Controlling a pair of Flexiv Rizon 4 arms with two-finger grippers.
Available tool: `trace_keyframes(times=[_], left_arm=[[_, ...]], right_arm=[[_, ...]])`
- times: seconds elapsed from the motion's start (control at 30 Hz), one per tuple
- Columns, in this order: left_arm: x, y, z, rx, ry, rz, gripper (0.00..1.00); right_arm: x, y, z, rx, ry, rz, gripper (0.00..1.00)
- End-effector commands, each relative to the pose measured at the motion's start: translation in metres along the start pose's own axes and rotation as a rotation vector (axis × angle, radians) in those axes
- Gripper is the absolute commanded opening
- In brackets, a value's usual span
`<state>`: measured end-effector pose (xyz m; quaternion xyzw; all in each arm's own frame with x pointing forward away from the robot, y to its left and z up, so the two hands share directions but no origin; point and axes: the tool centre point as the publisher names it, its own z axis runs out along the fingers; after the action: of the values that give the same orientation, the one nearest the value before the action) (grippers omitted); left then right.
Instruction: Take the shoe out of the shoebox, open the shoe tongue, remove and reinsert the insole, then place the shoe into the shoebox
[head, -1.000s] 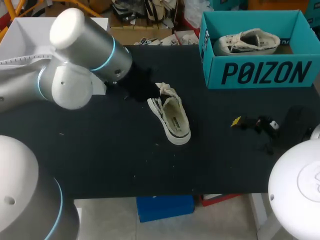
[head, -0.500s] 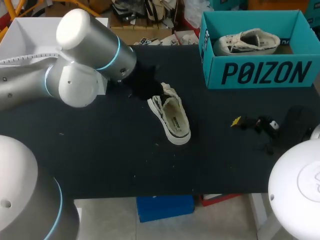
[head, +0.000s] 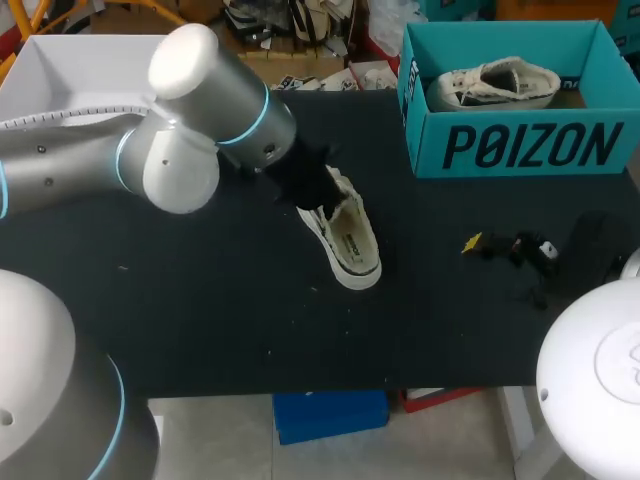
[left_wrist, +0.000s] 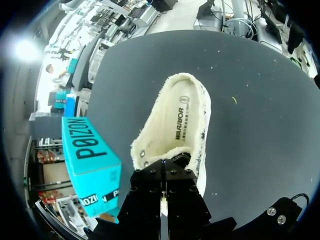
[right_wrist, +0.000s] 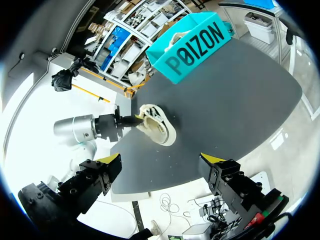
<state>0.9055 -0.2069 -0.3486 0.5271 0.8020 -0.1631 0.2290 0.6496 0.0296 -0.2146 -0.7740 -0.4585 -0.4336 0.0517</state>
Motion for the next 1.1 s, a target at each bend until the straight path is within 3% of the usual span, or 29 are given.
trace_keyframes(times=[0.03, 0.27, 0.43, 0.67, 0.87, 0.9, 0.93, 0.97, 1.1], left_arm=[[0.002, -0.006, 0.006, 0.002, 0.007, 0.002, 0.00], [0.005, -0.019, 0.021, 0.031, 0.043, 0.016, 0.00], [0.010, -0.027, 0.016, 0.047, 0.057, 0.029, 0.00], [0.002, -0.021, -0.029, 0.048, 0.025, 0.045, 0.00], [0.000, -0.019, -0.072, 0.077, 0.139, 0.093, 0.00], [0.001, -0.019, -0.077, 0.091, 0.170, 0.094, 0.04], [0.002, -0.019, -0.079, 0.095, 0.185, 0.097, 0.31], [0.004, -0.018, -0.082, 0.093, 0.193, 0.102, 0.47], [0.008, -0.011, -0.087, 0.075, 0.221, 0.096, 0.50]], right_arm=[[-0.006, 0.001, -0.002, 0.120, 0.012, 0.010, 1.00], [-0.006, 0.001, -0.002, 0.120, 0.012, 0.010, 1.00], [-0.006, 0.001, -0.002, 0.120, 0.012, 0.010, 1.00], [-0.006, 0.001, -0.002, 0.120, 0.012, 0.010, 1.00], [-0.006, 0.001, -0.002, 0.120, 0.012, 0.010, 1.00], [-0.006, 0.001, -0.002, 0.120, 0.012, 0.010, 1.00], [-0.006, 0.001, -0.002, 0.120, 0.012, 0.010, 1.00], [-0.006, 0.001, -0.002, 0.120, 0.012, 0.010, 1.00], [-0.006, 0.001, -0.002, 0.120, 0.012, 0.010, 1.00]])
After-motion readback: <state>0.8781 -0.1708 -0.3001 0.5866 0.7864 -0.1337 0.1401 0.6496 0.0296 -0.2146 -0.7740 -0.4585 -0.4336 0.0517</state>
